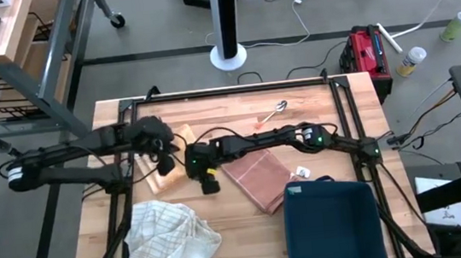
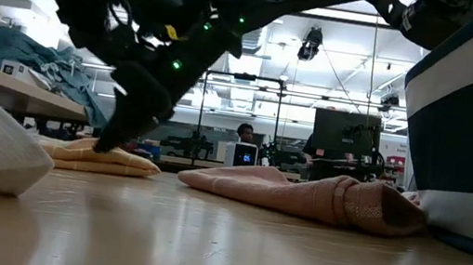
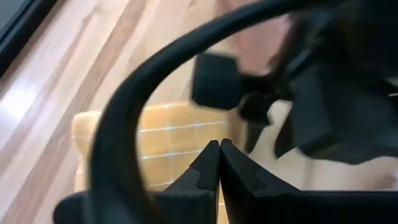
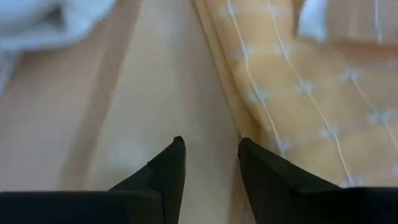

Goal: Fold towel
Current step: Fold the yellow towel

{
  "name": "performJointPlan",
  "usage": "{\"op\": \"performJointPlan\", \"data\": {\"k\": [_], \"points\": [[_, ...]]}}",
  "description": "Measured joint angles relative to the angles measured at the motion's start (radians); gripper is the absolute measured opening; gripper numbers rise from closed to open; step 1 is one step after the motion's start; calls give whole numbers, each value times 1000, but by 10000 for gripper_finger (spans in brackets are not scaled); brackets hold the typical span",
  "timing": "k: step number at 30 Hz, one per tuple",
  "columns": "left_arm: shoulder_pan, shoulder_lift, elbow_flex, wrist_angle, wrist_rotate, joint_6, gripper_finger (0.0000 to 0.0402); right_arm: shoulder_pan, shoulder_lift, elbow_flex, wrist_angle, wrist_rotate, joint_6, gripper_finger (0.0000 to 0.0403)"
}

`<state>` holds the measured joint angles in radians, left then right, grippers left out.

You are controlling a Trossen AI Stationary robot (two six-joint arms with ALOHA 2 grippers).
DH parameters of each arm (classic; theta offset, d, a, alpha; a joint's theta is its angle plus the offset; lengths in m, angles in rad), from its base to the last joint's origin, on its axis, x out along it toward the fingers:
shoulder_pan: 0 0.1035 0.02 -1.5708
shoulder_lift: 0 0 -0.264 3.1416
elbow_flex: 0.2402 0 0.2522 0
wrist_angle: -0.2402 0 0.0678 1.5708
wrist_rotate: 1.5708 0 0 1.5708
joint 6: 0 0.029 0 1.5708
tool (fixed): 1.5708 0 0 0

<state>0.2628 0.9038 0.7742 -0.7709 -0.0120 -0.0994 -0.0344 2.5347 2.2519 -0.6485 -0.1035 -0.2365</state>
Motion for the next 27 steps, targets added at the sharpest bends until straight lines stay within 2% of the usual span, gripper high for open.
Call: {"op": "performJointPlan", "data": {"k": [6, 10, 13, 15, 19, 23, 27], "points": [[-2, 141, 23, -16, -30, -47, 0, -28, -23, -7, -171, 10, -43, 127], [10, 251, 182, -88, -56, -51, 0, -28, -63, -13, -210, -21, -75, 121], [16, 303, 341, -215, -91, -6, 0, -34, -110, -23, -269, -83, -82, 117], [17, 325, 450, -298, -120, -11, 0, -36, -147, -31, -319, -87, -103, 114], [12, 343, 617, -625, -164, -23, 0, -53, -231, -72, -394, -87, -136, 110], [-38, 309, 601, -757, -151, -159, 0, -79, -346, -190, -307, -87, -151, 106], [-149, 241, 468, -763, -136, -295, 0, -97, -448, -380, -81, -88, -121, 101]]}}
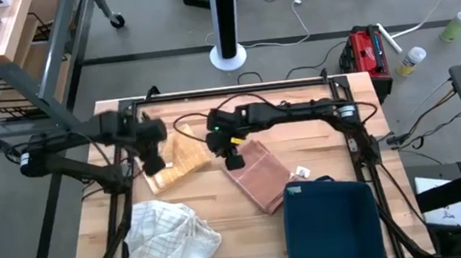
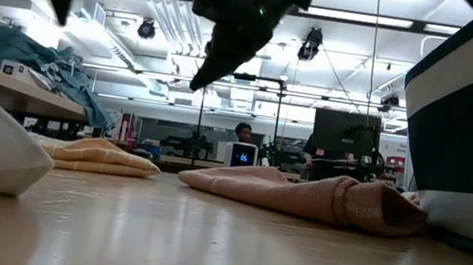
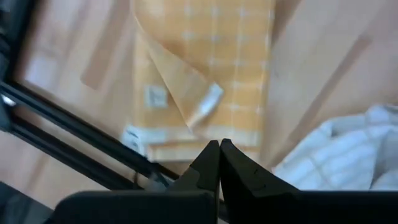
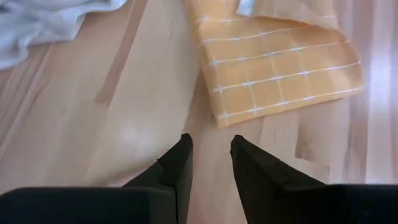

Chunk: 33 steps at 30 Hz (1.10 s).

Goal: Fold towel
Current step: Fold the yellow towel

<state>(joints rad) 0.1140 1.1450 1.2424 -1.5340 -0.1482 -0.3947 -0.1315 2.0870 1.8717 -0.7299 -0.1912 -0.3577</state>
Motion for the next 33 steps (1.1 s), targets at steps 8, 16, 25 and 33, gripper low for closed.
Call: {"op": "performJointPlan", "data": {"k": [8, 16, 25, 33], "points": [[-269, -91, -301, 256, 8, -165, 0, 18, -42, -281, 380, 7, 112, 107], [-366, -32, -531, 338, -4, -265, 29, 38, 22, -292, 511, 141, 93, 155], [-367, 12, -640, 587, -26, -223, 101, 40, 80, -291, 601, 140, 144, 187], [-369, 53, -689, 625, -10, -259, 129, 40, 107, -291, 658, 140, 156, 186]]}}
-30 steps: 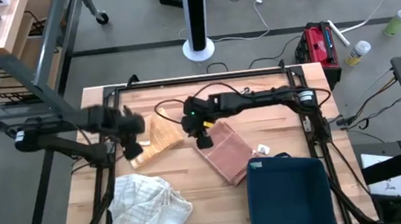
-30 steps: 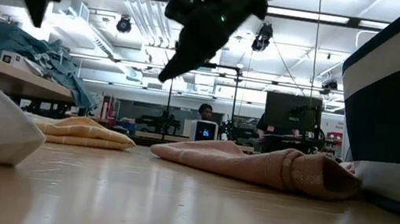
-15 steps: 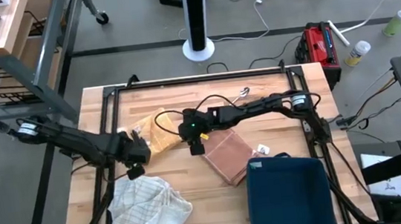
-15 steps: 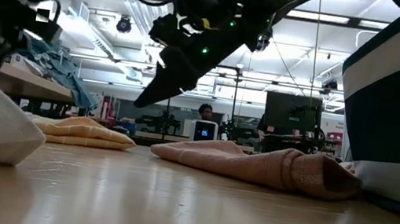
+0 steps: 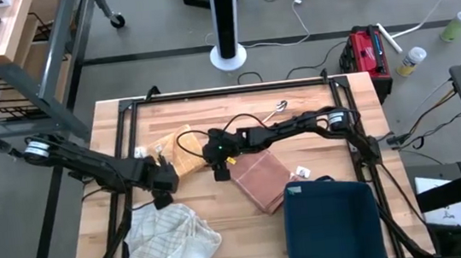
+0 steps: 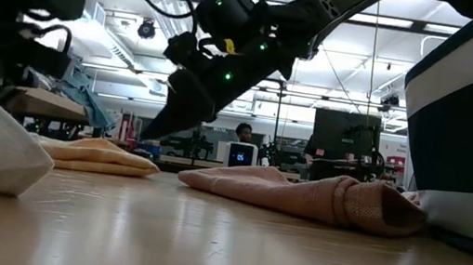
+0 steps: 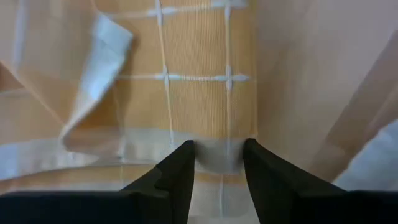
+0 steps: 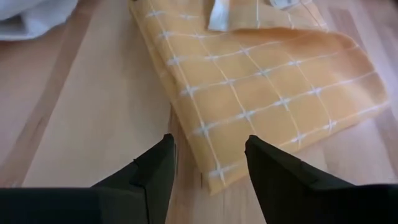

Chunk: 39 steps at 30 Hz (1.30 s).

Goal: Fold towel
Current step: Fold the yellow towel

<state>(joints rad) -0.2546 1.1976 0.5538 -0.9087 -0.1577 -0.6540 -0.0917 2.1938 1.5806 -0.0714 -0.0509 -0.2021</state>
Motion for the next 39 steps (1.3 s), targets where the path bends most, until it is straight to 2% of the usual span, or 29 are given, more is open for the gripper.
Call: {"op": "performJointPlan", "data": {"k": [4, 8, 15, 25, 31, 37, 39], "points": [[0, 26, -22, 37, 19, -19, 127, 0, 29, 0, 21, 0, 10, 182], [0, 45, -23, 44, 20, -38, 108, 0, 57, 1, 40, 0, 32, 181], [0, 4, -13, 6, 19, -92, 10, 0, 66, 17, 62, 2, 36, 165], [0, -81, 32, -128, 10, -177, 2, 0, 66, 17, 82, 1, 48, 134], [0, -93, 87, -299, -13, -220, 1, 4, 66, 17, 106, -9, 53, 119], [0, -108, 111, -335, -91, -231, 1, 43, 66, 17, 199, -128, 30, 101], [0, -110, 114, -341, -129, -261, 1, 66, 65, 17, 231, -133, 20, 92]]}}
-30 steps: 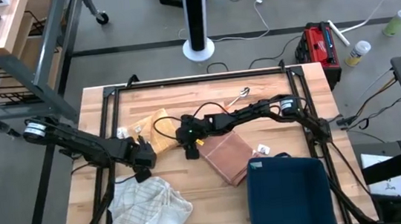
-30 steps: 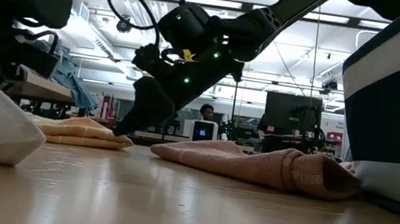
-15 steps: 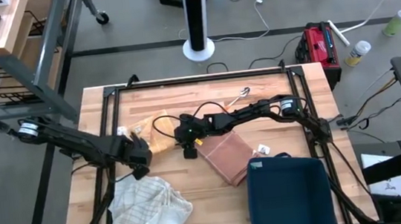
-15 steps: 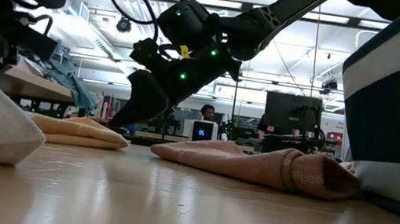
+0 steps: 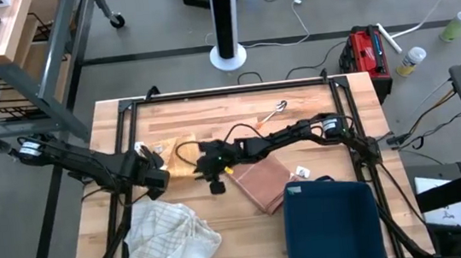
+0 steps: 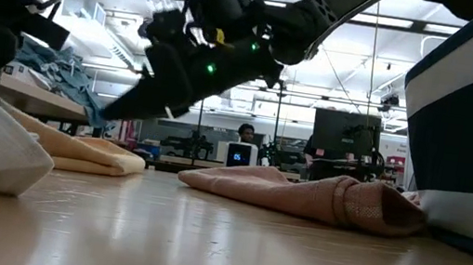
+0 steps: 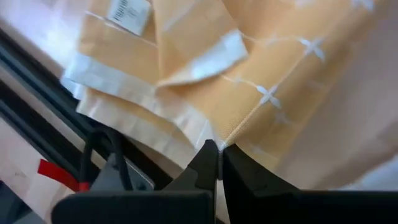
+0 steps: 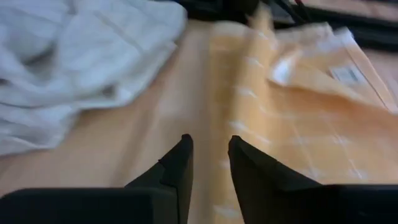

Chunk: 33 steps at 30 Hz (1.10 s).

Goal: Fold towel
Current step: Fold the yellow towel

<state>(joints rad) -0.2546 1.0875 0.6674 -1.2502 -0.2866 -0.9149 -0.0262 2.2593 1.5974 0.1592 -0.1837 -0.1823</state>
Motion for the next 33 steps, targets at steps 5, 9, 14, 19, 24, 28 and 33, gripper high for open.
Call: {"op": "performJointPlan", "data": {"k": [5, 9, 14, 19, 24, 28, 33], "points": [[0, -17, 7, -22, -73, -104, 0, 50, 33, 26, 66, 99, 5, 59], [0, -33, 10, -36, -121, -171, 0, 60, 110, 113, 41, 133, 32, 29], [0, -55, 10, -43, -169, -215, 0, 61, 211, 293, -88, 135, 53, 3], [0, -78, 10, -42, -188, -219, 0, 62, 305, 478, -255, 216, 62, 1], [0, -98, 9, -44, -188, -212, 0, 61, 366, 600, -341, 366, 55, 1], [0, -100, 17, -49, -140, -198, 0, 58, 378, 621, -425, 377, 55, 0], [0, -68, 28, -63, -77, -200, 0, 59, 378, 621, -507, 411, 59, 0]]}}
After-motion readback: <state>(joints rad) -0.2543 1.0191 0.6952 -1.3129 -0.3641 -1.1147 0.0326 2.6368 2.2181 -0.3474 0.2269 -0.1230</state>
